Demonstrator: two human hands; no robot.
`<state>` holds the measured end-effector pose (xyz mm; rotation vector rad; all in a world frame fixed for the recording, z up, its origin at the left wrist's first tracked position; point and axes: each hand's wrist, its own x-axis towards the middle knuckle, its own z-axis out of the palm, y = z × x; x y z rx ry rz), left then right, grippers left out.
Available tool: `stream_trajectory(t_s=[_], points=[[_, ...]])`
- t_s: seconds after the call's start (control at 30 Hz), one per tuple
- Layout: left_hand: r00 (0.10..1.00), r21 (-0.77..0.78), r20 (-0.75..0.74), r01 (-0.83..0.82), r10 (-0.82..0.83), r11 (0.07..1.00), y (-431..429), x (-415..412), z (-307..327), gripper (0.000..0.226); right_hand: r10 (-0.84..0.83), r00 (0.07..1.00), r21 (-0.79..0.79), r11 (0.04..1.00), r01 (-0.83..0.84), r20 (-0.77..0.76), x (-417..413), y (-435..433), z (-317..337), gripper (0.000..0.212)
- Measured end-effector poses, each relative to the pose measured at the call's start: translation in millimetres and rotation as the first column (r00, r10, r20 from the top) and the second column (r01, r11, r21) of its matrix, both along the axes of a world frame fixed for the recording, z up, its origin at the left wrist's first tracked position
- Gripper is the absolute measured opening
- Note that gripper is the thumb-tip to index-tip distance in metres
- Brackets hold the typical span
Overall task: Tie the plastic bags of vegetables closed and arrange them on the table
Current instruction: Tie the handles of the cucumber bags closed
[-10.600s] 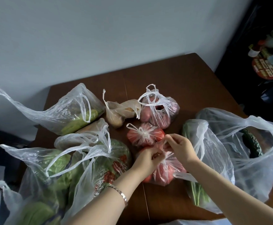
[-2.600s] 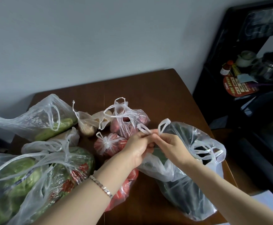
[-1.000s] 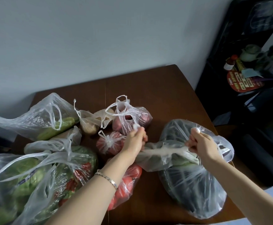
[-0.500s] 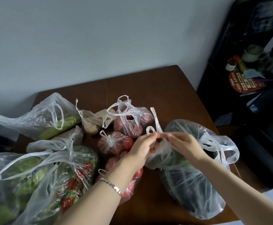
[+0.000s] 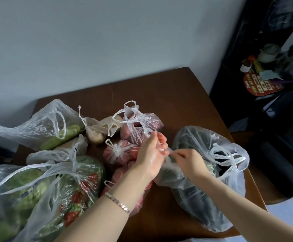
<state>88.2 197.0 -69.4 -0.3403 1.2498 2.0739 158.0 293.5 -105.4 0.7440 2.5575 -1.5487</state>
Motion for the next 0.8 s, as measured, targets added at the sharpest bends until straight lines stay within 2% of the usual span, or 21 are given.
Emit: stream_trajectory(t_s=[0.07, 0.1, 0.23, 0.3, 0.33, 0.37, 0.4, 0.43, 0.5, 0.57, 0.6, 0.67, 0.8], points=[[0.998, 0.02, 0.024, 0.054, -0.054, 0.998, 6.2, 2.8, 2.1, 0.035, 0.161, 0.987, 0.142, 0.977, -0.158, -0.014, 1.6, -6.5, -4.4, 0.025], [0.997, 0.023, 0.042, 0.066, -0.067, 0.998, 9.2, 3.0, 3.2, 0.036, 0.21, 0.977, 0.141, 0.968, -0.206, -0.019, 2.1, -8.5, -5.1, 0.024], [0.992, 0.068, 0.126, 0.02, -0.028, 0.998, 15.7, -2.5, 6.9, 0.037, 0.262, 0.962, -0.158, 0.949, -0.272, -0.079, 6.4, -5.1, 2.6, 0.034], [0.998, 0.0, 0.042, 0.055, -0.055, 0.998, 13.9, -2.9, 7.6, 0.036, 0.225, 0.973, -0.191, 0.954, -0.229, -0.044, 12.1, -5.1, 5.8, 0.043], [0.988, -0.127, -0.072, 0.124, -0.134, 0.984, 11.8, -1.6, 6.9, 0.034, 0.197, 0.98, -0.181, 0.964, -0.198, -0.024, 14.5, -5.7, 5.9, 0.043], [0.94, -0.327, -0.206, 0.195, -0.271, 0.925, 8.1, -0.7, 5.0, 0.031, 0.168, 0.986, -0.188, 0.968, -0.168, -0.018, 16.2, -6.5, 5.7, 0.042], [0.845, -0.527, -0.296, 0.245, -0.446, 0.814, 3.2, 0.4, 3.0, 0.026, 0.146, 0.989, -0.215, 0.966, -0.146, -0.016, 17.3, -6.8, 5.3, 0.041], [0.729, -0.676, -0.311, 0.281, -0.61, 0.681, -2.4, 1.7, 0.8, 0.024, 0.129, 0.992, -0.244, 0.961, -0.127, -0.01, 17.7, -6.6, 4.7, 0.04], [0.568, -0.812, -0.228, 0.338, -0.791, 0.476, -14.1, 5.4, -6.3, 0.036, 0.067, 0.998, -0.323, 0.944, -0.065, -0.007, 16.8, -5.7, 5.1, 0.034], [0.463, -0.88, -0.164, 0.331, -0.871, 0.341, -23.1, 12.3, -11.0, 0.041, -0.015, 1.0, -0.416, 0.909, 0.011, -0.005, 14.2, -5.2, 5.4, 0.026], [0.428, -0.909, -0.162, 0.285, -0.889, 0.303, -25.7, 15.3, -13.4, 0.042, -0.05, 0.999, -0.45, 0.892, 0.045, 0.0, 13.3, -5.0, 5.3, 0.023], [0.412, -0.927, -0.213, 0.201, -0.886, 0.317, -29.4, 16.6, -20.3, 0.043, -0.125, 0.992, -0.506, 0.854, 0.12, 0.025, 12.7, -4.8, 3.4, 0.019], [0.469, -0.897, -0.318, 0.131, -0.824, 0.421, -34.5, 19.9, -27.5, 0.04, -0.282, 0.955, -0.539, 0.792, 0.287, 0.096, 12.5, -1.7, -5.1, 0.017]])
